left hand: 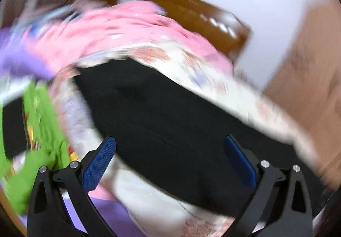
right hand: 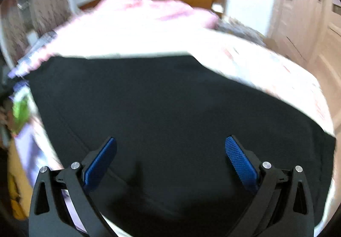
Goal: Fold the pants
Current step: 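Grasp the pants edge with the right gripper and lift it toward the left tool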
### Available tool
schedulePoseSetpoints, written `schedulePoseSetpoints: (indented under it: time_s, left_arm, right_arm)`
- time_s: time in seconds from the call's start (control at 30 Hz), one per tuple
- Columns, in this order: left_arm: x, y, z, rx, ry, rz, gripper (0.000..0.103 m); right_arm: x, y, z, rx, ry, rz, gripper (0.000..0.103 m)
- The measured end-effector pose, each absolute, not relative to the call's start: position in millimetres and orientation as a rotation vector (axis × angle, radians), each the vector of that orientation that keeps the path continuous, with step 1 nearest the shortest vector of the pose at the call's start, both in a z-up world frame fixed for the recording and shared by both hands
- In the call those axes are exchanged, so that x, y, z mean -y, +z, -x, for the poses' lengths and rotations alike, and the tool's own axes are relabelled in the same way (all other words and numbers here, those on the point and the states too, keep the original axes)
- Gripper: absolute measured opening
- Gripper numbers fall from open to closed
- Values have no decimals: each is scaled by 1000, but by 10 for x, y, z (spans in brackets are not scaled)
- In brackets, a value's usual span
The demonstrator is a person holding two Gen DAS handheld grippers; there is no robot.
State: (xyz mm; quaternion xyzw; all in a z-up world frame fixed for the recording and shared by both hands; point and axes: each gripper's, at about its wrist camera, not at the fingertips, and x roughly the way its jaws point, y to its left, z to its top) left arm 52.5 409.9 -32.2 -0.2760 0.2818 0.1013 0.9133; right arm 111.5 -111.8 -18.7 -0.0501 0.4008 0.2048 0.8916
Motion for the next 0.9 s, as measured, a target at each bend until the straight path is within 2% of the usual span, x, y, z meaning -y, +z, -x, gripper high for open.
schedulePoseSetpoints:
  time_s: [0.1,0.2,0.4,0.6,0.67,0.8,0.9]
  left_arm:
    - [-4535,-324,-341,-554,253,754,101]
    - [-4625,-239,-105,-511,255,810,101]
    - [-3911,-79,99,-572,255,586,101]
    - [-3063,-332,-56,-640,107,422,101]
    - [-3090,-480,-143,-690,127,455,101]
    - [-3449,-679,23,-695,171,662,101]
    - [-3559,-736,214,-691,214,692,101]
  right_arm:
    - [589,-16,-1250,-804,586,112,98]
    - [-142,19,-1393,-801,733,152,98]
    - [-1310,-308,-1434,-894,873,259,98]
    - [-1358,-622,-1242,-924,784,379,98]
    - [-1255,-752,-1289,-974,753,396,98]
    - [-1080,-738,-1233,-971,753,376,98]
    - [-1029,-630,-1177,-935,760,316,98]
